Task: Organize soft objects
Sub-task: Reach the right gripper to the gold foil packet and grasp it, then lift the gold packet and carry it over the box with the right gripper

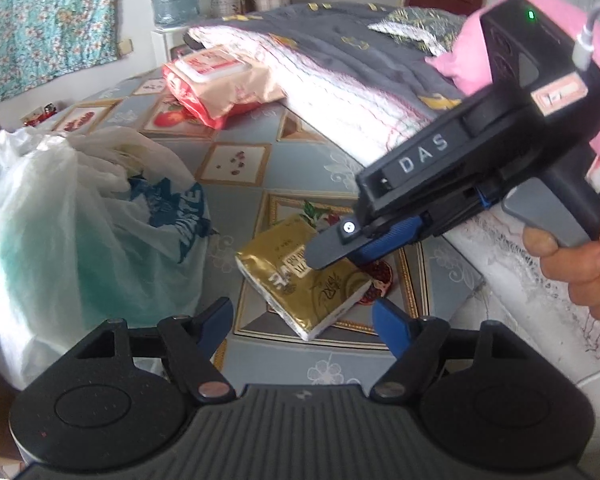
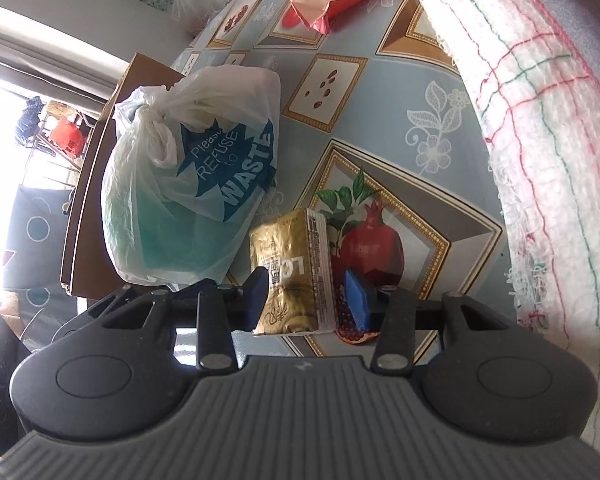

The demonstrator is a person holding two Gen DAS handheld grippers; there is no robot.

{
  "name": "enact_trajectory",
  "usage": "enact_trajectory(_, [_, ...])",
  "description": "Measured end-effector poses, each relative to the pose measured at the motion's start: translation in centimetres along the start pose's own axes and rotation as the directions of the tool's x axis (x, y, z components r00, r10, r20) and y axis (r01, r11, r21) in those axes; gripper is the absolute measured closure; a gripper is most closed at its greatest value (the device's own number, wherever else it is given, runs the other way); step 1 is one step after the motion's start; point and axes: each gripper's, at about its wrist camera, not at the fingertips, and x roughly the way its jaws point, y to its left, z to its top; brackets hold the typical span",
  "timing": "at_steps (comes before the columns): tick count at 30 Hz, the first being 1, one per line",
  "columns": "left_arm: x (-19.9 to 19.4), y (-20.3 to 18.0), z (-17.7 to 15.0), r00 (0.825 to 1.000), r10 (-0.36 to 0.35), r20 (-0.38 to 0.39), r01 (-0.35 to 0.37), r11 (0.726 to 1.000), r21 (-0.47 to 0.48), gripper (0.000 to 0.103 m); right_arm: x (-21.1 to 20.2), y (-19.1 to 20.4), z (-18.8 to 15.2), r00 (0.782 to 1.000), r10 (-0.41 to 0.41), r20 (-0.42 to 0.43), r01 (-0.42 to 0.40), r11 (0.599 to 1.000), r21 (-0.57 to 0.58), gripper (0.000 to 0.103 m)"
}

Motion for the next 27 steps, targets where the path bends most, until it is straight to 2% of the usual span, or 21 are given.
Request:
enact_trajectory(3, [1.2,-0.3,0.0,1.000,-0.003,-0.027,0.004,1.000,0.013,0.028,0.2,0.0,-0.1,1.000,0.006,0.001,-0.006,1.000,-0.002,0.063])
enact_trajectory(5, [1.9,-0.4,0.1,0.998,0.000,-0.055,0.001,1.000,0.020,0.034,0.4,0.0,-0.1,1.000,0.013,0.003,-0.013,1.000,-0.006,0.063])
enact_trajectory(7, [2.5,-0.4,0.2,0.997,0.009,-0.081,-0.007,1.000,0.020,0.045,0.6,0.1,-0.1,1.000,0.023,0.001,-0.023,1.000,-0.007,0.065])
enact_trajectory(8, [2.7,-0.4,0.2,0.996,0.015,-0.083,-0.013,1.000,0.019,0.045,0.8,0.0,-0.2,0.999,0.032,-0.002,-0.032,0.999,-0.004,0.067])
enact_trajectory(13, [2.4,-0.8,0.4,0.998,0.029,-0.064,-0.028,1.000,0.014,0.049,0.5,0.4,-0.5,0.999,0.033,0.006,-0.033,0.999,-0.003,0.069])
enact_trajectory(19, [0.3,-1.1,0.8,0.999,0.028,-0.026,-0.028,1.000,0.009,0.049,-1.4,1.5,-1.1,0.998,0.052,0.038,-0.051,0.999,-0.016,0.069])
enact_trajectory(27, [-4.4,-1.4,1.7,0.995,0.068,0.079,-0.068,0.998,0.004,0.049,-4.9,5.6,-1.6,0.990,0.083,0.110,-0.072,0.992,-0.103,0.068])
